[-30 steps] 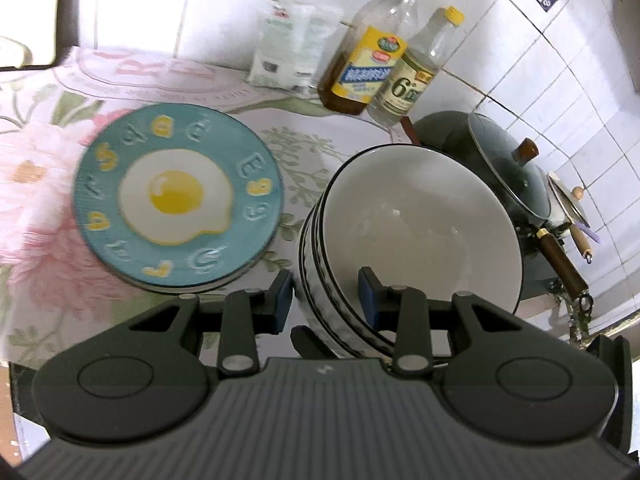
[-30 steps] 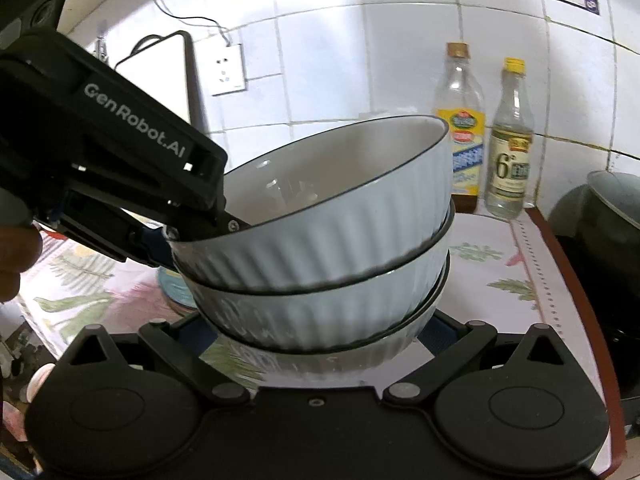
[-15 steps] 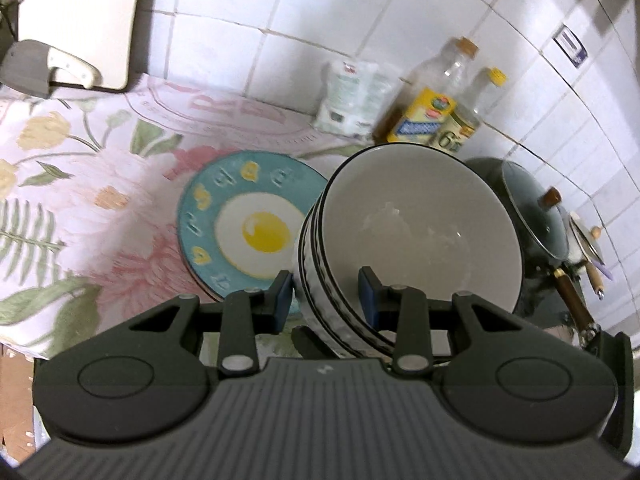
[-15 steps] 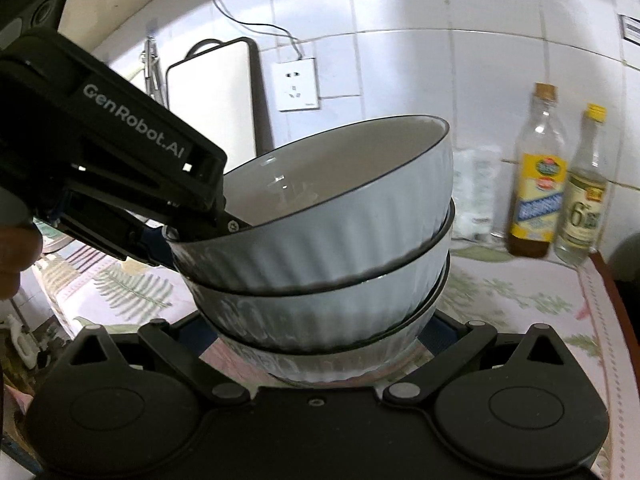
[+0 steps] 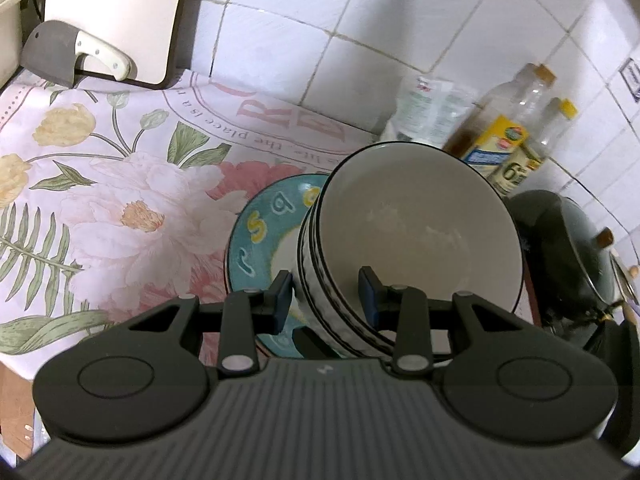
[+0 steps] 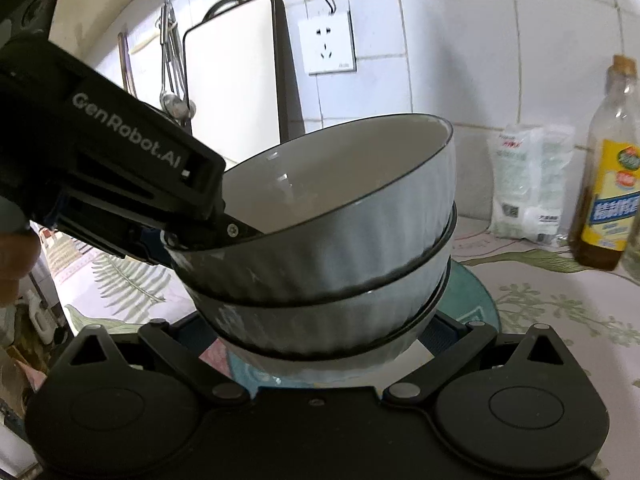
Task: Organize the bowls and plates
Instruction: 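Lift the bowl stack and carry it over the egg plate stack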
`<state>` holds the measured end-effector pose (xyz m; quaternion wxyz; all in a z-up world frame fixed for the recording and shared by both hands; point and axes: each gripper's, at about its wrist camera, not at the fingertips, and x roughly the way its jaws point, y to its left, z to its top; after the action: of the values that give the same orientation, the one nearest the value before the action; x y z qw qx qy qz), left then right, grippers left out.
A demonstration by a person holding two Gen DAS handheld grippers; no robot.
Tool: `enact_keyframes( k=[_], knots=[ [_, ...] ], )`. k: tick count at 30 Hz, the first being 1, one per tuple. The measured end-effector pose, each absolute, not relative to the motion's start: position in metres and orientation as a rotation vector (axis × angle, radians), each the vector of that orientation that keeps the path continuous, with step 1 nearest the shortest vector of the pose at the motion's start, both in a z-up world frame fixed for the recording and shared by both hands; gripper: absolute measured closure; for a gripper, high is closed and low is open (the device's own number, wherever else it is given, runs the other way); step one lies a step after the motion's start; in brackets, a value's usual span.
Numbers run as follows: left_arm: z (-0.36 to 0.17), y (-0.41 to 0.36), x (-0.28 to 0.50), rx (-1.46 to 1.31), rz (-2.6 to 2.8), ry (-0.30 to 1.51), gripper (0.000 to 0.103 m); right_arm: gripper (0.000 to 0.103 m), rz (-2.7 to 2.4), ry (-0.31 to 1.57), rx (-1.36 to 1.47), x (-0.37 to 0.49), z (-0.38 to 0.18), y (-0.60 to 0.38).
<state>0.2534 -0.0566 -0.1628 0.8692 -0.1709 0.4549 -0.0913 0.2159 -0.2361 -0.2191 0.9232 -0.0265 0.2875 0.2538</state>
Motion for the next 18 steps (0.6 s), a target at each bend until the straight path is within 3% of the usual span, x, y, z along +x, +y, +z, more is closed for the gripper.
enact_keyframes(
  k=[18],
  knots=[
    [-0.203, -0.056, 0.293, -0.384, -0.174, 0.985, 0.069, 0.0, 0.532, 0.699, -0.088, 0.255, -0.248, -0.231]
  ],
)
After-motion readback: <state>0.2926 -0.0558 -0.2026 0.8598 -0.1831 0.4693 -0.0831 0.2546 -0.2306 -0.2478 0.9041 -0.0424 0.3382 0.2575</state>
